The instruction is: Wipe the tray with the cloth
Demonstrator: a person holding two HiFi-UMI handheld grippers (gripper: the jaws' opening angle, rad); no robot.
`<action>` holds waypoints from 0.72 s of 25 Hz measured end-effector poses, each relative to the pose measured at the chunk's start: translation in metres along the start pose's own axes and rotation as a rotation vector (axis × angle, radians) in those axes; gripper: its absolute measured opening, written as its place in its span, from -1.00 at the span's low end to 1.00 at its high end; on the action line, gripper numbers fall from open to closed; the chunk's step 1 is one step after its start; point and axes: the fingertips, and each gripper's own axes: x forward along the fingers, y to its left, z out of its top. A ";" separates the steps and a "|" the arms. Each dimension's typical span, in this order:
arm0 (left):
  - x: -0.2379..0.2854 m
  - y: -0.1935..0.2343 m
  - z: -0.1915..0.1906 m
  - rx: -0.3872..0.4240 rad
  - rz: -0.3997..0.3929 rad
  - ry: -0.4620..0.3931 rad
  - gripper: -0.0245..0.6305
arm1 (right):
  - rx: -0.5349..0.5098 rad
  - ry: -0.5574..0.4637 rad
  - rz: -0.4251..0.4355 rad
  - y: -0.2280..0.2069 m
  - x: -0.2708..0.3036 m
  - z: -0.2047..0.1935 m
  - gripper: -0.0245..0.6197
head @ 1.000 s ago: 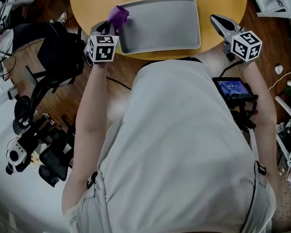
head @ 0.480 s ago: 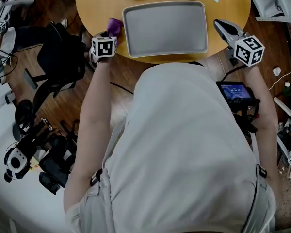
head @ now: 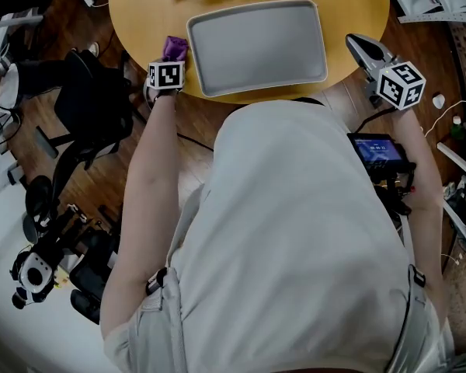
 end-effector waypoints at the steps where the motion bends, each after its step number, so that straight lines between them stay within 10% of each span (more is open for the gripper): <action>1: -0.001 0.000 -0.001 -0.011 -0.013 0.002 -0.83 | -0.001 -0.005 -0.001 -0.001 -0.001 0.002 -0.91; 11: -0.105 -0.012 0.040 -0.167 -0.031 -0.283 -0.40 | -0.048 -0.042 0.072 0.013 0.005 0.024 -0.91; 18: -0.201 -0.098 0.114 -0.205 -0.415 -0.685 -0.86 | -0.116 -0.112 0.177 0.038 0.011 0.058 -0.92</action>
